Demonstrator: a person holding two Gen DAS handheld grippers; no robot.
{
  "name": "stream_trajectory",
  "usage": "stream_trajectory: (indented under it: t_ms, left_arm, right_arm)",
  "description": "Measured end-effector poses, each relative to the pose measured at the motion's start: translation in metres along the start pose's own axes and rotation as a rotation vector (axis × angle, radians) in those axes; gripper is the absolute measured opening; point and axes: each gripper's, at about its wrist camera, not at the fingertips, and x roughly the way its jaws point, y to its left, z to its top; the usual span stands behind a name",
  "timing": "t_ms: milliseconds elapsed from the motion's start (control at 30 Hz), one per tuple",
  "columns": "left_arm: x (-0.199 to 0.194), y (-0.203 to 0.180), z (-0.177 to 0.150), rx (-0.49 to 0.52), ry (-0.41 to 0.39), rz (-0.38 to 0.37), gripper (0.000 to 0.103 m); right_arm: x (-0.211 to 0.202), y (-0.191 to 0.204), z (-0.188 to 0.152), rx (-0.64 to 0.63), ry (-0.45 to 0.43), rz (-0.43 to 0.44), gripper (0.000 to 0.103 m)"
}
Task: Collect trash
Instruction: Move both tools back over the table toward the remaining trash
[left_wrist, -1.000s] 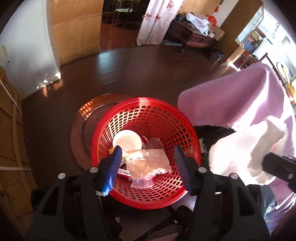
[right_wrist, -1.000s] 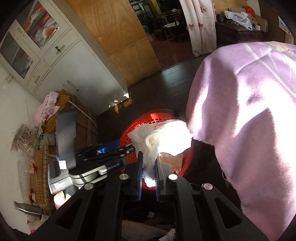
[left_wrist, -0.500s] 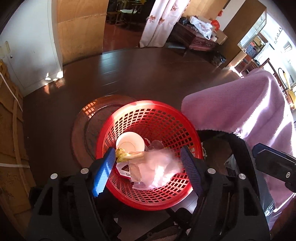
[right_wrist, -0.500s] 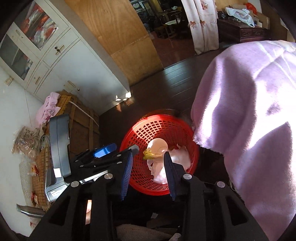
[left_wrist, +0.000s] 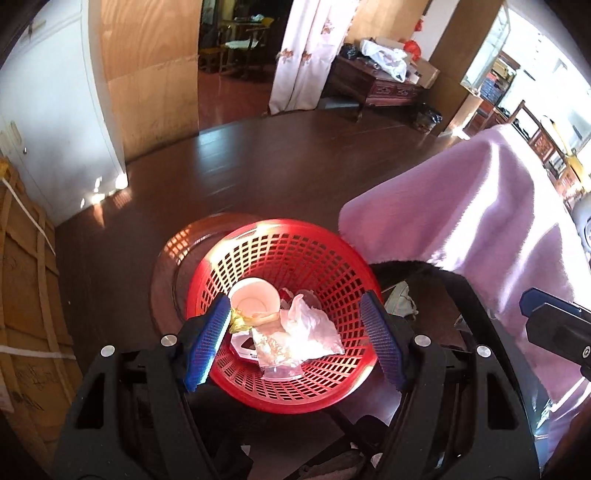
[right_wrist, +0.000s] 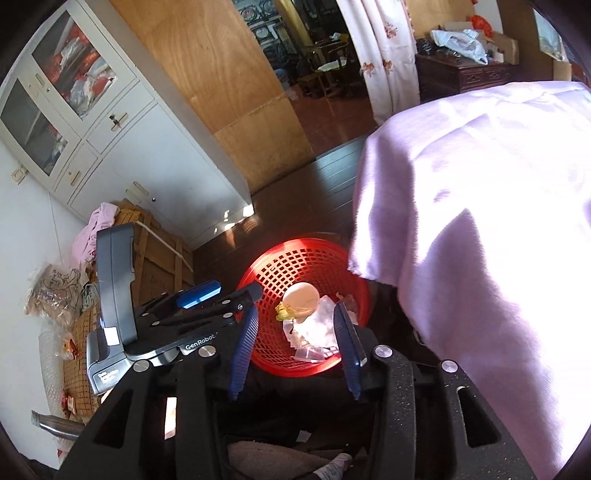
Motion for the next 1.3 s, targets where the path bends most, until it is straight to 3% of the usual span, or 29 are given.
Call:
stream_trajectory:
  t_ms: [433,600,933,1300]
  left_arm:
    - [-0.044,-0.052,-0.004,0.122,-0.101,0.03,0.075]
    - [-0.06,-0.076,-0.008,0.172,-0.138,0.034,0.077]
    - [-0.095,-0.139,-0.022,0.3,-0.221,0.005,0.082]
    - [-0.134,-0.22,-0.052,0.494,-0.324,-0.049,0.088]
  right_arm:
    - [-0.047,-0.02,-0.025,0.024,-0.089,-0.01,0.046]
    - [-0.071,-0.032,-0.036,0.046,-0.142,-0.027,0.054]
    - [-0.14,-0.068,-0.066,0.135,-0.298,-0.078,0.064]
    - [-0.236,-0.117,-0.125,0.246,-0.52,-0.189,0.071]
